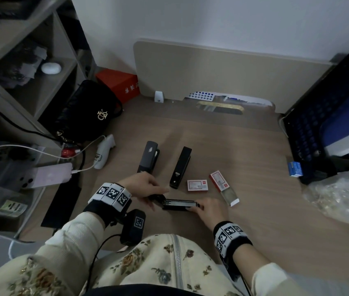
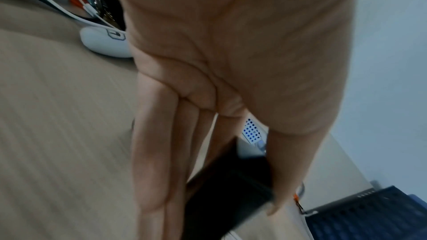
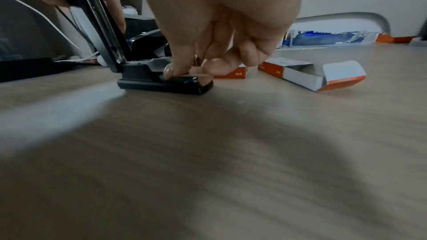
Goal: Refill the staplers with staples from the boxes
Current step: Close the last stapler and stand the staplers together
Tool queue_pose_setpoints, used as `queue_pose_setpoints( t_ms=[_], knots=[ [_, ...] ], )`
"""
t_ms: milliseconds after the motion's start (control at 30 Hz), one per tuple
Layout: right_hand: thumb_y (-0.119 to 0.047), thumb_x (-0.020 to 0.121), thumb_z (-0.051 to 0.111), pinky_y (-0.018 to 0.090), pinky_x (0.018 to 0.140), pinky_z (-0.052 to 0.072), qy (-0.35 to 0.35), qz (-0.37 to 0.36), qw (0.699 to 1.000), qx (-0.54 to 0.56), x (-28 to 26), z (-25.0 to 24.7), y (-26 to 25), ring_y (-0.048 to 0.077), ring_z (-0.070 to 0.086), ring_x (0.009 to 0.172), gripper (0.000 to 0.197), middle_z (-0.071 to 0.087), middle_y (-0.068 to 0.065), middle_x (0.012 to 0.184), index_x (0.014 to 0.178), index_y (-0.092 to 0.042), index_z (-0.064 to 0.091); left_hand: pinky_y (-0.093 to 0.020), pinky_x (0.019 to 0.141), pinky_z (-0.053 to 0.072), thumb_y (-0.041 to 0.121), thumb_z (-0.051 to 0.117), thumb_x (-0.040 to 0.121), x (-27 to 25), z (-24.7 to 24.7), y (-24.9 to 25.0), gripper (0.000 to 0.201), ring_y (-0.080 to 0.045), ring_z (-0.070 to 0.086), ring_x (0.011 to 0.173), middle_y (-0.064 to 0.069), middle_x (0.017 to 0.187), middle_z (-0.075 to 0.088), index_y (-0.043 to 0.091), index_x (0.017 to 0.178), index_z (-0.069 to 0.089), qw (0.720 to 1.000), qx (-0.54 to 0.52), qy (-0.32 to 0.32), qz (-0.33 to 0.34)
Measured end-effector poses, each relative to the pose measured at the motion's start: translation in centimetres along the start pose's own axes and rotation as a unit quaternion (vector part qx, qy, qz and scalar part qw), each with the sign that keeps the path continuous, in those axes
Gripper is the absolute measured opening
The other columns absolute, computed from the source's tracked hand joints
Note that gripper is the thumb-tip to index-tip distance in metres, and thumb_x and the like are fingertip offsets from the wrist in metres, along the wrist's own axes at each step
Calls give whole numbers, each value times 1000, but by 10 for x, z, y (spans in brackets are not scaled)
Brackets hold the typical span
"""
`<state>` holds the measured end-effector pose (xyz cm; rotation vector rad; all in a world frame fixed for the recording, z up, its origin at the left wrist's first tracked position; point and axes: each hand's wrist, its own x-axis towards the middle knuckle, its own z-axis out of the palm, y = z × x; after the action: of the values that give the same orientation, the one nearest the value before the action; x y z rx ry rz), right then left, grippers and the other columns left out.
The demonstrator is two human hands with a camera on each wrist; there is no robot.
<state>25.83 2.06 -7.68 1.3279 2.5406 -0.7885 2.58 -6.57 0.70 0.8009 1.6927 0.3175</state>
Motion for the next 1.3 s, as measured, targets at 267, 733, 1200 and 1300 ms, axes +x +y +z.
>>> queue_pose_setpoints(
  t_ms=[267, 733, 1200, 1300],
  knots=[
    [-51, 75, 71, 20, 59, 38, -12, -3, 996, 88, -5, -4, 6, 12, 55, 75, 27, 54, -14, 72, 93, -32, 69, -30, 67, 61, 60, 57, 85, -1, 9, 6, 58, -29, 75, 76, -18, 94, 74, 10, 113, 64, 997, -59, -43, 4],
    [-31, 64, 84, 27, 92, 47, -47, 42, 981, 185, -16, -6, 21, 11, 59, 105, 56, 66, -8, 110, 116, -29, 63, -36, 67, 60, 51, 58, 89, 6, 15, 9, 47, -29, 74, 82, -16, 99, 73, 12, 116, 65, 993, -93, -60, 31],
    [-47, 80, 66, 38, 90, 46, 107, 129, 985, 27, -15, -24, 52, 26, 52, 116, 65, 45, 2, 132, 133, -22, 40, -23, 71, 52, 40, 49, 98, 12, 6, -2, 36, -16, 71, 91, -4, 104, 74, 15, 119, 62, 998, -43, 0, 51],
    [-57, 77, 64, 43, 93, 45, 104, 205, 973, 28, -11, -23, 65, 29, 48, 119, 76, 38, 7, 136, 135, -18, 35, -26, 74, 52, 38, 48, 98, 13, 4, -4, 33, -17, 71, 92, -2, 102, 75, 15, 118, 62, 997, -49, 10, 50]
  ],
)
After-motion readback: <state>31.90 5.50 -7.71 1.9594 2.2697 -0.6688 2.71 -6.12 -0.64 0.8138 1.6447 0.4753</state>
